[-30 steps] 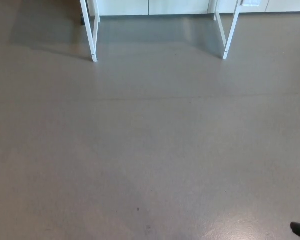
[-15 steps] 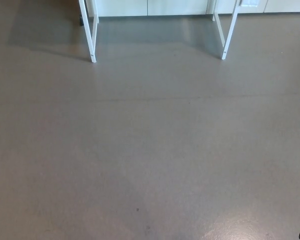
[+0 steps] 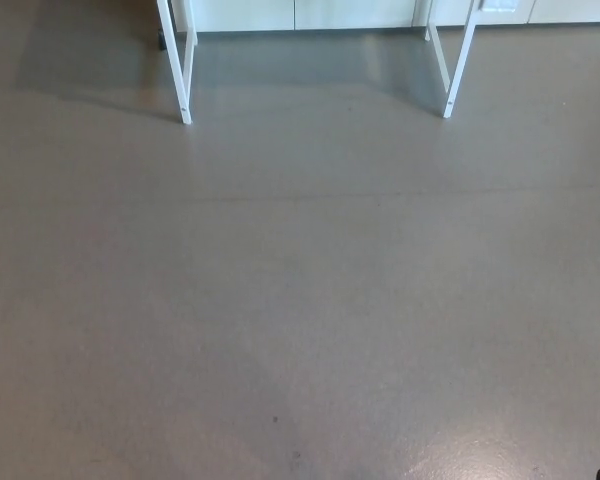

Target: The robot walks towards a desk on which a shovel is kept on the left hand side and a container is kept on the right hand side. The robot picks up the shovel using its left hand and places it in the container.

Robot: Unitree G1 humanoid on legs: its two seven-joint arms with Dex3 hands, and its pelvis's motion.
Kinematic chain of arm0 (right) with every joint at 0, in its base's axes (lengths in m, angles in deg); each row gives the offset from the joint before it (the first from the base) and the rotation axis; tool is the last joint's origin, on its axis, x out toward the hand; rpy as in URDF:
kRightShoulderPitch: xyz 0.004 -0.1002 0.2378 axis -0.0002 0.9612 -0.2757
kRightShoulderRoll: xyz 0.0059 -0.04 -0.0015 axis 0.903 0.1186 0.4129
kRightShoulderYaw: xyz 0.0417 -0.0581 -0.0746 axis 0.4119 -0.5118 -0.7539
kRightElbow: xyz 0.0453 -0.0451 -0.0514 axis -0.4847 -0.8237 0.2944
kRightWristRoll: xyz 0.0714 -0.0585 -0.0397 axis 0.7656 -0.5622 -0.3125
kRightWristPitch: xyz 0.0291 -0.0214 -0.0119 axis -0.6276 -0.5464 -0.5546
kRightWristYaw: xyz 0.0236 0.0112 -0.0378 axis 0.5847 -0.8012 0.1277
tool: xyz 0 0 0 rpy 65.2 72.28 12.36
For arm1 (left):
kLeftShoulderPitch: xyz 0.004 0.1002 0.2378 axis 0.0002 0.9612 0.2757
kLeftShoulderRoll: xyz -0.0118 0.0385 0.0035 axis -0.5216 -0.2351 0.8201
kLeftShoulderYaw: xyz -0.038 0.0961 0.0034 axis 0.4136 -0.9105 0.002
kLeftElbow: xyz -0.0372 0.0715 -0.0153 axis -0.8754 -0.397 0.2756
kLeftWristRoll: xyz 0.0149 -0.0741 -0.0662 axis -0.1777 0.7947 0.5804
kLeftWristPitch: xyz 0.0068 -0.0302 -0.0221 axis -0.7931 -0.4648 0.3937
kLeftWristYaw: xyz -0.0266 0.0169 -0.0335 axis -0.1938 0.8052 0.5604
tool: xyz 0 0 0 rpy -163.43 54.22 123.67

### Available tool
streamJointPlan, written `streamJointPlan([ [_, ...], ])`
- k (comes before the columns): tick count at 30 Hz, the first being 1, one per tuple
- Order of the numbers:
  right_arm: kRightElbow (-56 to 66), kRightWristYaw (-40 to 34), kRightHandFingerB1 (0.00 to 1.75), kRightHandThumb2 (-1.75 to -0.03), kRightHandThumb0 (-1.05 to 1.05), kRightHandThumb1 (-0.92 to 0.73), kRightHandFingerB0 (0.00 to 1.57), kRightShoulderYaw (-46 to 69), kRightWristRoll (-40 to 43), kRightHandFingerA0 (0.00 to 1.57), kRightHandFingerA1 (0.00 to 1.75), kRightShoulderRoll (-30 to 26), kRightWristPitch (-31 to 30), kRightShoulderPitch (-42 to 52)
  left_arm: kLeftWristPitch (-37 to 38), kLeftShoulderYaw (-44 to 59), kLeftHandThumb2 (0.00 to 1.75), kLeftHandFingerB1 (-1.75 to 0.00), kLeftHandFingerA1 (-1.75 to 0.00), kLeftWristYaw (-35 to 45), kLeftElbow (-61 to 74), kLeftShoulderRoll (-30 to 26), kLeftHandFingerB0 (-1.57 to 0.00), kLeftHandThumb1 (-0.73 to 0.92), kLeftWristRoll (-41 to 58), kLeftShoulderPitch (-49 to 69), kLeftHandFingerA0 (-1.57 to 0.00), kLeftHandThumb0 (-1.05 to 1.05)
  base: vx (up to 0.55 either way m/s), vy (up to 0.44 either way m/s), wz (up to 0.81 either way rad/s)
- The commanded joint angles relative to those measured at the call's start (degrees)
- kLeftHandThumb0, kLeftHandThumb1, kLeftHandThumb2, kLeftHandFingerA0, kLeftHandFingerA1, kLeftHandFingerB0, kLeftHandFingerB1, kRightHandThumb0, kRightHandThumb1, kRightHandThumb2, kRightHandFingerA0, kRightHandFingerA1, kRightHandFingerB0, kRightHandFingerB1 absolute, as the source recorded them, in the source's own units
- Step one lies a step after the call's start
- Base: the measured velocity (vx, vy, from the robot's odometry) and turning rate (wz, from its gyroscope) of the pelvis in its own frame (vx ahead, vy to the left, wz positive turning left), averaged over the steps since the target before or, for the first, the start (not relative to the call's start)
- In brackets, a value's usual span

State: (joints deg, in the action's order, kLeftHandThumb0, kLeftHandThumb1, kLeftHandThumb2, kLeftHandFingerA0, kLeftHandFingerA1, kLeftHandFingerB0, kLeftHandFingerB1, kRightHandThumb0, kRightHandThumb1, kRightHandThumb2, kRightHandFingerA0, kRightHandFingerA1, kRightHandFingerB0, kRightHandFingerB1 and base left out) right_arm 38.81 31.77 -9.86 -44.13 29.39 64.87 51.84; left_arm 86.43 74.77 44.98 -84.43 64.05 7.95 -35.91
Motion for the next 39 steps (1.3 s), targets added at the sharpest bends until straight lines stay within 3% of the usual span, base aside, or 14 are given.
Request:
streamJointPlan([
  [1,-0.4,-0.2,0.45,-0.54,-0.2,-0.48,0.48,0.4,0.7,0.63,0.56,-0.1,2.1,-0.2,-0.6,-0.1,0.63,-0.39,-0.42,0.1,1.3,-0.8,-0.43,0.52,0.7,0.4,-0.5,-0.29,0.0,0.0,0.0],
  [2,-0.6,-0.3,0.44,-0.54,-0.2,-0.48,0.47,0.3,0.5,0.62,0.56,-0.2,2.1,-0.5,-0.1,-0.1,0.57,-0.35,-0.39,0.3,0.2,-1.1,-0.44,0.56,0.6,-0.2,-0.54,-0.24,0.0,0.0,0.0],
  [23,-1.4,-0.1,0.46,-0.53,-0.25,-0.47,0.5,0.0,0.4,0.64,0.56,-0.4,2.8,-0.8,-1.8,-1.2,0.57,-0.35,-0.38,-1.1,4.8,-0.8,-0.43,0.57,0.3,1.6,-0.52,-0.27,0.0,0.005,0.03],
  [32,-1.7,0.0,0.47,-0.54,-0.24,-0.48,0.5,-0.2,0.6,0.64,0.59,-0.1,2.6,-1.4,-1.6,-1.3,0.57,-0.35,-0.38,-1.5,3.9,-1.4,-0.44,0.56,0.0,1.0,-0.53,-0.28,0.17,0.291,-0.15],
  [39,-2.8,0.0,0.48,-0.54,-0.25,-0.47,0.52,-0.3,0.0,0.66,0.59,-0.4,3.8,-1.7,-0.5,-1.4,0.57,-0.35,-0.38,-0.9,2.2,-1.7,-0.44,0.55,-0.1,0.5,-0.54,-0.29,0.23,0.027,0.07],
])
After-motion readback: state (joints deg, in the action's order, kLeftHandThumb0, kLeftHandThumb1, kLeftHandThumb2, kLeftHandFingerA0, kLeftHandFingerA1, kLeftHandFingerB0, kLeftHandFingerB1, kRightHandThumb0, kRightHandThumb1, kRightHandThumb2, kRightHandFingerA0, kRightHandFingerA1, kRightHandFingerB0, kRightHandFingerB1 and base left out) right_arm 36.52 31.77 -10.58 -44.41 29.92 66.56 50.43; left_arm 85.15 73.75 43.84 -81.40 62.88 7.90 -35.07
